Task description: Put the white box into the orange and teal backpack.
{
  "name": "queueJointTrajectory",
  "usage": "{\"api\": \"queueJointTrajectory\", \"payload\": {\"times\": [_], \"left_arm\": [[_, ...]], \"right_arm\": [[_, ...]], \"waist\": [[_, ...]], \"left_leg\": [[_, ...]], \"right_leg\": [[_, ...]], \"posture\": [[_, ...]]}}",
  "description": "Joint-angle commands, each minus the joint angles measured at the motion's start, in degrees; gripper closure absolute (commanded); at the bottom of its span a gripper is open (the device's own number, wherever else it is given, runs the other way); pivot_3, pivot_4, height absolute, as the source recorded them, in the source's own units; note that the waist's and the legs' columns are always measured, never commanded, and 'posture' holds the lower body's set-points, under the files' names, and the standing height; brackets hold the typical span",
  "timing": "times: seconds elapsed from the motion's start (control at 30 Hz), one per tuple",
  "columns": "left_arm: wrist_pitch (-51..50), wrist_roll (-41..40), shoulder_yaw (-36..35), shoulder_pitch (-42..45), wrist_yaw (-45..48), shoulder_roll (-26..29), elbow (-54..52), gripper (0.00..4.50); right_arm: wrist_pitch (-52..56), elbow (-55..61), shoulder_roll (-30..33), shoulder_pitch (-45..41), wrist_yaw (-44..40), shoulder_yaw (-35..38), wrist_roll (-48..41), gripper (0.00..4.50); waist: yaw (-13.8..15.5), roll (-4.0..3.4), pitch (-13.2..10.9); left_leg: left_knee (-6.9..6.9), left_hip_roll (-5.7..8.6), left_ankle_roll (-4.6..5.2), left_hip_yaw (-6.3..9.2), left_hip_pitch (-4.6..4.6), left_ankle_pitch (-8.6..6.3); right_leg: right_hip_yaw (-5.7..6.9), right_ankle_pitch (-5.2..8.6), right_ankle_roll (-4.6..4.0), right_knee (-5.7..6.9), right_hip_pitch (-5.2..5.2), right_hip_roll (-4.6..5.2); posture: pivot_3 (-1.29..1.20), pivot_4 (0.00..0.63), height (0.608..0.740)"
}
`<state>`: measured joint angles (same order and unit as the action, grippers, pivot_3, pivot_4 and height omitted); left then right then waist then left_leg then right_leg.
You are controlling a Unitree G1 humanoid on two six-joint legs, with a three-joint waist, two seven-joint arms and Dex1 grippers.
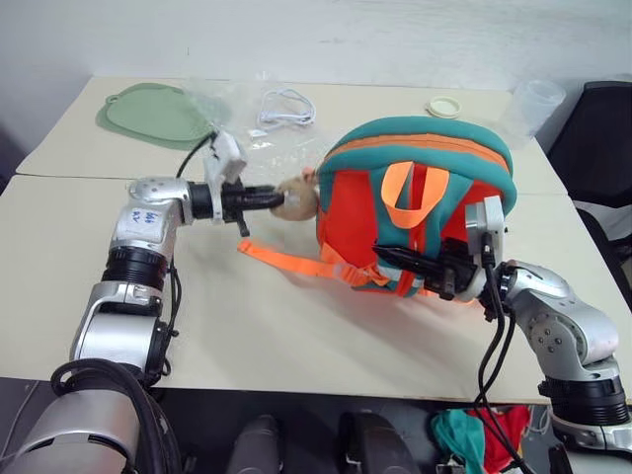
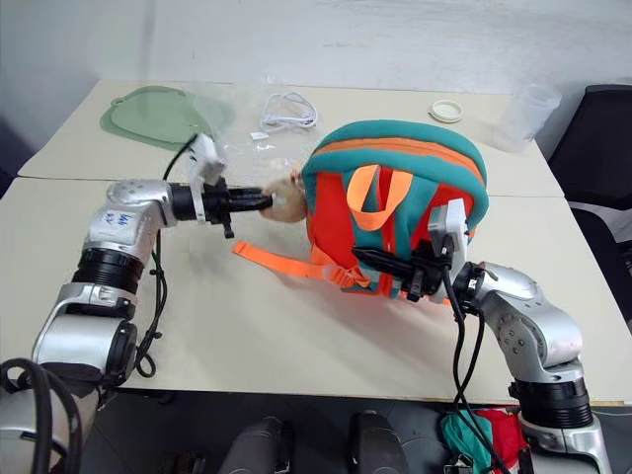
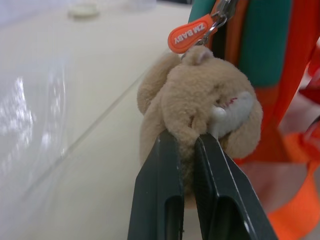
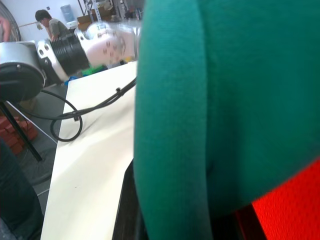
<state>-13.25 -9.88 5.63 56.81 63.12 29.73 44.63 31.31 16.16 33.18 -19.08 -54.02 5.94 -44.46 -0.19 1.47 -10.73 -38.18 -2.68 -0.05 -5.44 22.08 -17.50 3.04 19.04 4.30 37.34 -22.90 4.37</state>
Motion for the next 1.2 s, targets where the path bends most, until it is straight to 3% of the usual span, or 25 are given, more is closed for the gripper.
{"api": "queueJointTrajectory", "payload": {"times": [0.03,0.17,0.3,0.4,0.6,0.77,0.83,0.97,1.2], "left_arm": [[-5.02,0.65,2.07,-2.13,4.81,-0.1,-1.57,4.44],[-9.09,0.51,3.84,-3.91,9.72,1.02,-5.65,4.44],[-10.43,-1.84,0.51,-6.65,8.28,1.29,-10.9,4.44],[-8.65,-4.85,-5.15,-9.79,6.79,4.38,-19.09,3.48],[-5.39,-7.85,-12.54,-22.06,10.56,16.4,-29.06,1.54],[0.27,-9.92,-19.81,-35.34,11.81,21.43,-34.08,0.0],[1.82,-11.26,-22.91,-40.9,11.74,21.81,-36.99,0.0],[7.91,-10.58,-28.78,-52.47,9.46,21.25,-41.56,0.0],[9.74,-11.04,-33.36,-62.1,4.3,20.05,-46.19,0.0]], "right_arm": [[-1.2,2.52,-0.2,0.55,0.23,2.6,-1.51,4.5],[-1.53,2.61,-0.41,1.16,0.01,2.77,-1.37,4.5],[-3.66,2.19,-1.04,1.48,0.51,2.86,0.46,4.5],[-6.91,0.42,-1.89,0.86,1.26,4.17,2.03,4.5],[-6.55,1.57,5.82,4.05,-4.25,7.53,1.87,2.47],[-11.73,-0.69,13.64,13.9,-10.07,14.73,6.41,0.73],[-13.83,-3.15,15.81,17.73,-12.42,18.12,7.51,0.06],[-29.56,-11.66,17.92,24.59,-19.14,22.9,15.19,0.02],[-40.13,-18.05,17.42,25.42,-20.77,24.09,17.95,0.02]], "waist": [[0.02,0.0,0.0],[0.01,0.0,0.0],[-0.04,0.0,0.0],[-0.22,0.0,0.0],[-0.88,-0.01,0.0],[-0.16,-0.01,0.0],[0.12,0.0,0.0],[0.03,0.0,0.0],[-0.51,-0.06,-0.03]], "left_leg": [[0.0,0.0,0.0,0.0,0.01,0.0],[0.0,-0.01,0.0,0.0,0.05,0.0],[0.01,-0.02,0.0,0.0,0.04,0.0],[0.0,-0.03,0.0,-0.01,0.06,0.0],[0.07,-0.02,-0.03,-0.13,0.23,0.02],[0.07,0.0,0.06,-0.12,0.23,-0.03],[0.08,0.01,0.12,-0.12,0.22,-0.07],[0.11,-0.01,0.23,-0.11,0.11,-0.14],[0.4,-0.05,0.37,-0.11,-0.69,-0.35]], "right_leg": [[-0.01,0.0,0.0,0.0,0.0,0.0],[-0.03,0.0,0.0,0.01,-0.06,0.0],[-0.06,0.0,0.0,0.03,-0.06,0.01],[-0.11,0.0,0.0,0.06,-0.12,0.03],[-0.21,0.01,-0.02,0.18,-0.47,0.07],[-0.2,0.01,-0.02,0.07,-0.43,0.15],[-0.19,0.01,-0.02,0.03,-0.39,0.17],[-0.21,0.01,-0.02,-0.26,-0.26,0.19],[-0.23,0.05,-0.1,-0.4,0.47,0.2]], "posture": [[0.0,0.15,0.74],[0.0,0.15,0.74],[0.0,0.15,0.74],[0.0,0.15,0.74],[0.0,0.15,0.74],[0.0,0.15,0.74],[0.0,0.15,0.74],[0.0,0.15,0.74],[0.0,0.15,0.74]]}}
